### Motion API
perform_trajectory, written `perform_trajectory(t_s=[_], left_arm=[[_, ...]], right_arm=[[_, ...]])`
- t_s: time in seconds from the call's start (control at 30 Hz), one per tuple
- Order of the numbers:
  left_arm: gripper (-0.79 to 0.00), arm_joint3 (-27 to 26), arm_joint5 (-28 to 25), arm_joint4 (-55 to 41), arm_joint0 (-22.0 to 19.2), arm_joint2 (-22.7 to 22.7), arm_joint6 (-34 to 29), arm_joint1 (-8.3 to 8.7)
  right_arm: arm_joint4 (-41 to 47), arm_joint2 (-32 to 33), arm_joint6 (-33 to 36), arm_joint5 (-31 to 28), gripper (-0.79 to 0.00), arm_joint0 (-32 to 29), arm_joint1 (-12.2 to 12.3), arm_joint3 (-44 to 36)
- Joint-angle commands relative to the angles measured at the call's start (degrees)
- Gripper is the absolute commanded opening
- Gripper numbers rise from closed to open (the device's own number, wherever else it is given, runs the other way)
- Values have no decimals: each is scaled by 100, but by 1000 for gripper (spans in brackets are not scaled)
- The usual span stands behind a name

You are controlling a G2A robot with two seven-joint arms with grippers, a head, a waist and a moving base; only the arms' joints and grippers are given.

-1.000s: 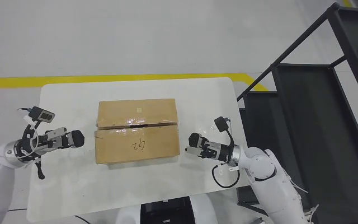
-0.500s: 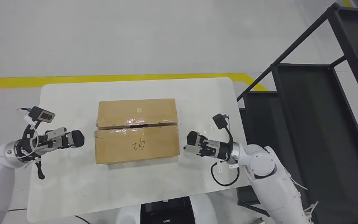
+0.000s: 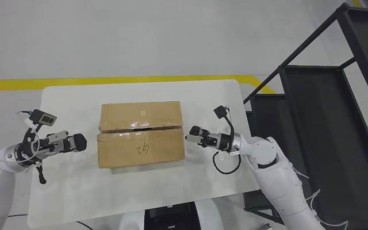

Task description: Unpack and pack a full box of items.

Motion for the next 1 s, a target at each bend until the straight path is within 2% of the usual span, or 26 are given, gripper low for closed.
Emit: perform_trajectory(t_s=[0.0,0.27,0.53,0.7,0.97], left_arm=[[0,0,0,0,0,0,0,0],[0,0,0,0,0,0,0,0],[0,0,0,0,0,0,0,0],[0,0,0,0,0,0,0,0],[0,0,0,0,0,0,0,0]], right_arm=[[-7,-101,-30,34,0,106,-6,114],[-27,-446,-45,81,0,374,-18,466],[278,-573,224,-37,0,400,10,418],[714,-536,565,-110,0,342,56,248],[1758,-541,1684,-290,0,363,144,187]])
